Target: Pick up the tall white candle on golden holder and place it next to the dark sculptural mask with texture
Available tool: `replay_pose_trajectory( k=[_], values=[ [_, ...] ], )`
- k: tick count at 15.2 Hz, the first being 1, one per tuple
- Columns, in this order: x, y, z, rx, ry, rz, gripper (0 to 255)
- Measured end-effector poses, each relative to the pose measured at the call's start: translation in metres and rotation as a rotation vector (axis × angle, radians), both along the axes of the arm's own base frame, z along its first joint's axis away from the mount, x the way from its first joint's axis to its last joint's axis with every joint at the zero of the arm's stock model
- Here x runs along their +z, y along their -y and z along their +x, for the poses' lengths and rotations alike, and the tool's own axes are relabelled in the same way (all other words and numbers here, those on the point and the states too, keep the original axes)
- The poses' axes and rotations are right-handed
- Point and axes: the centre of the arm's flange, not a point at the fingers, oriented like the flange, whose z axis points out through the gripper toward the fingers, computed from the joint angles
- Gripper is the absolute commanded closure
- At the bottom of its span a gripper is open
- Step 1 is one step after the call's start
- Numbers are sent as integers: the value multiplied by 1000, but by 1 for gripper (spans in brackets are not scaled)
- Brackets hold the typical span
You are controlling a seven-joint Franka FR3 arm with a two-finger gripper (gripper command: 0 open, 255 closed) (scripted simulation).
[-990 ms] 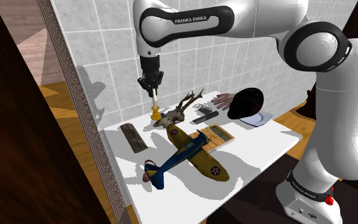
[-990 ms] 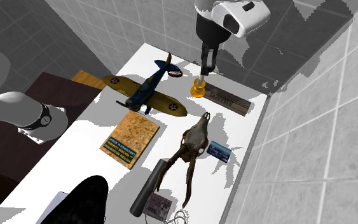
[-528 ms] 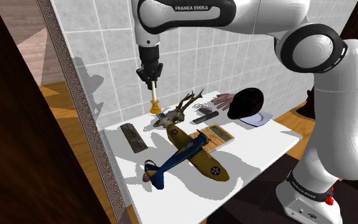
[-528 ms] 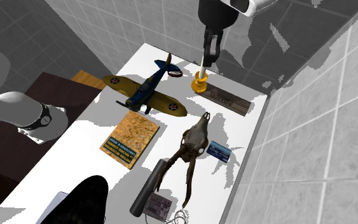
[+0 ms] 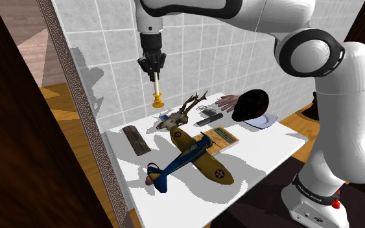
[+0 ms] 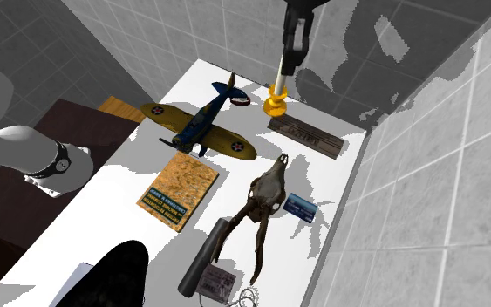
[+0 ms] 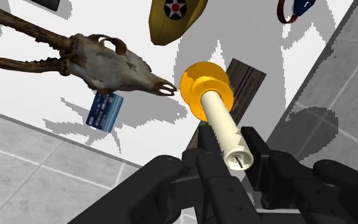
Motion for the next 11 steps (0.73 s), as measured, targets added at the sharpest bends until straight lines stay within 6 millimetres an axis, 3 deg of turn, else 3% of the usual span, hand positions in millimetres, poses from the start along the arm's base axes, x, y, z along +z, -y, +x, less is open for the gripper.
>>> replay_pose_trajectory(
  k=[6, 11],
  values=[
    [26, 4, -3, 0, -1, 0, 255],
    [32, 58, -32, 0, 0, 0, 255]
  ],
)
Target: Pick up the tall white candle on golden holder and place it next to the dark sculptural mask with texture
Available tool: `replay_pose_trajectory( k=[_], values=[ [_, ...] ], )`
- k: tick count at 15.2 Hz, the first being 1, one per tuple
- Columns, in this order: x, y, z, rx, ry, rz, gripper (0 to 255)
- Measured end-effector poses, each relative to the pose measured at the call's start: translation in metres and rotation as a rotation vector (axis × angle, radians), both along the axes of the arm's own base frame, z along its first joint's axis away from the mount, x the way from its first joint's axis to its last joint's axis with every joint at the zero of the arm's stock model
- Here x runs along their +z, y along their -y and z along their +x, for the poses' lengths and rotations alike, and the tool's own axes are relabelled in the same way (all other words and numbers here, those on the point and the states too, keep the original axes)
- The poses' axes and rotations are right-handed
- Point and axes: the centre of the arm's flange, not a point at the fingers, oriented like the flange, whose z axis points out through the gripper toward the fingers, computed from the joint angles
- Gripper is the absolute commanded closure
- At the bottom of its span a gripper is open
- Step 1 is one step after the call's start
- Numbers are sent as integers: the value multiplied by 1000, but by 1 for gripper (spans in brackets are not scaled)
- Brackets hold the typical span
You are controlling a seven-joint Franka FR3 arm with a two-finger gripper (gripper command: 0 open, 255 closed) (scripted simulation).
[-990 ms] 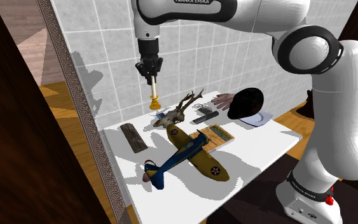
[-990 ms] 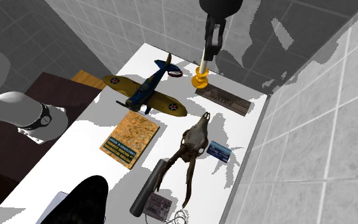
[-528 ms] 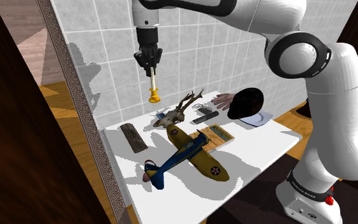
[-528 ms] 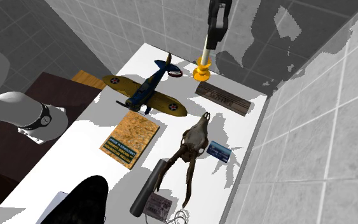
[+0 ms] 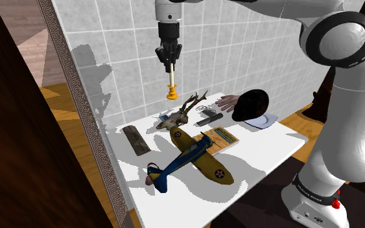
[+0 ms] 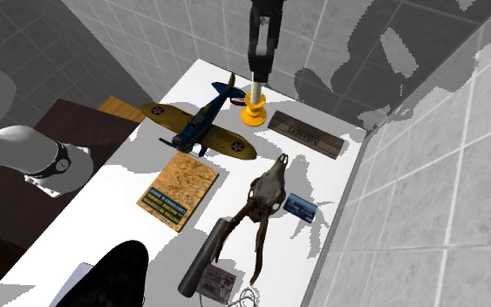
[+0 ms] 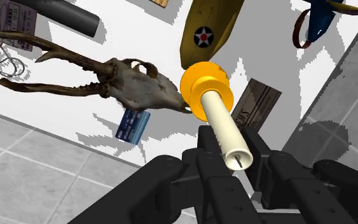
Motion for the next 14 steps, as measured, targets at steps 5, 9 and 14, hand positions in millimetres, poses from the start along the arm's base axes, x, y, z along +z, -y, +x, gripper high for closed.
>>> replay_pose_trajectory(
  k=[5, 9, 14],
  values=[
    [-1, 55, -32, 0, 0, 0, 255],
    [0, 102, -58, -1, 0, 0, 255],
    [-3, 162, -90, -1, 0, 0, 255]
  ],
)
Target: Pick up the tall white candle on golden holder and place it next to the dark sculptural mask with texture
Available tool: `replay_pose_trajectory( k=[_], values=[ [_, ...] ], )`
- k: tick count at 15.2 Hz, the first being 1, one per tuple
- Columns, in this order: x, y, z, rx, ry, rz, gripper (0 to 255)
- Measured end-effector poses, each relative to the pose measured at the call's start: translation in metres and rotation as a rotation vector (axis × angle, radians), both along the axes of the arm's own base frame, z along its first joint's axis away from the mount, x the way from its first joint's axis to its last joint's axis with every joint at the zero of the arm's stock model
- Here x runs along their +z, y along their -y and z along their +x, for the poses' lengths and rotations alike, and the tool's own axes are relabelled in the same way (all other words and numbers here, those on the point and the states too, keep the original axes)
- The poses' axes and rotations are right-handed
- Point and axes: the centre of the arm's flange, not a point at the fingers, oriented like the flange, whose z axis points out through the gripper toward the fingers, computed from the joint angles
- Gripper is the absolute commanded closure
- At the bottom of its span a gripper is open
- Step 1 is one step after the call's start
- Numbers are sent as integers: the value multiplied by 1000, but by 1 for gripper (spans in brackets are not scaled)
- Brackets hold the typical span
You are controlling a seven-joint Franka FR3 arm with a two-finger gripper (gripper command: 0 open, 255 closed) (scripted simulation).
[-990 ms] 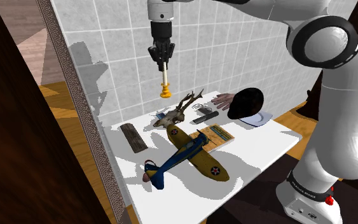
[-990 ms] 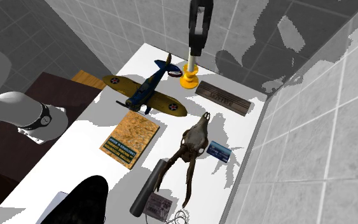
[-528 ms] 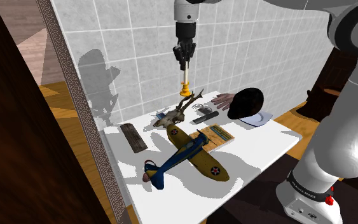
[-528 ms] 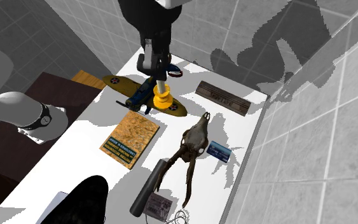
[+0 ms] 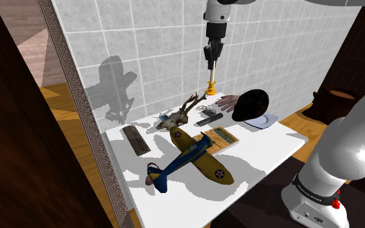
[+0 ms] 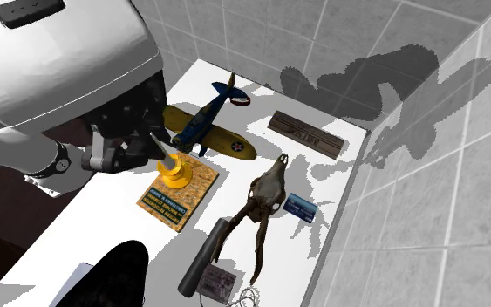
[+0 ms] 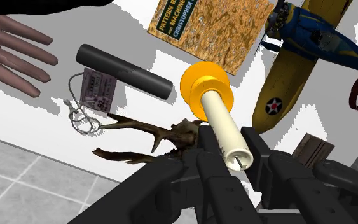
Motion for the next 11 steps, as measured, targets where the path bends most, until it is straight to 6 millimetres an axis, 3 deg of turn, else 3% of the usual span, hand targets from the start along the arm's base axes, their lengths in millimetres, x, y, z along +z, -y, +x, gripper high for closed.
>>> replay_pose_trajectory(
  k=[11],
  values=[
    [1, 122, -69, 1, 0, 0, 255]
  ],
)
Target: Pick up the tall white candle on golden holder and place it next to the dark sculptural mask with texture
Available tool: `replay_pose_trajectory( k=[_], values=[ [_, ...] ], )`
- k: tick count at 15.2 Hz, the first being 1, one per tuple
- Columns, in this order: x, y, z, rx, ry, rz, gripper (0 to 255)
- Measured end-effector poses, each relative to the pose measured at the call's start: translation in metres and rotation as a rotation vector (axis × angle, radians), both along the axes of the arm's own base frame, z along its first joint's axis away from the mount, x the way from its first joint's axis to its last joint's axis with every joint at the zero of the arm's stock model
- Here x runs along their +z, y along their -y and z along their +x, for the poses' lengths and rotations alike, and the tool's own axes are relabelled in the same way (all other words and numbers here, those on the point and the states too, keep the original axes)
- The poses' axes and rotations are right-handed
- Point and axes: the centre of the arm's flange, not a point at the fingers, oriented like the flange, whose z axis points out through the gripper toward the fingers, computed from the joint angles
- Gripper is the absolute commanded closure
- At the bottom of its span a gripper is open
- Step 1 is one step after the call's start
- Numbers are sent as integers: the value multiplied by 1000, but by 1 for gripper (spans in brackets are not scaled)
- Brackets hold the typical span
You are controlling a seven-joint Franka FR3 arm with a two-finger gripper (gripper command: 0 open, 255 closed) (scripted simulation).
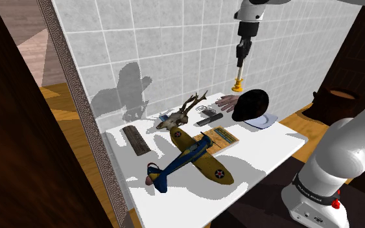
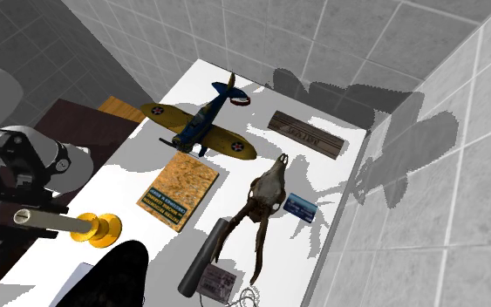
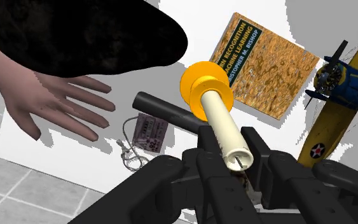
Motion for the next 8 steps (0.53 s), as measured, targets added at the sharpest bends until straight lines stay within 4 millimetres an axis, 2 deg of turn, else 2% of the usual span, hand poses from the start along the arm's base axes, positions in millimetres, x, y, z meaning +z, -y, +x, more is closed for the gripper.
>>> replay_pose_trajectory(
  k=[8],
  values=[
    [1, 96, -53, 0, 0, 1, 255]
  ],
)
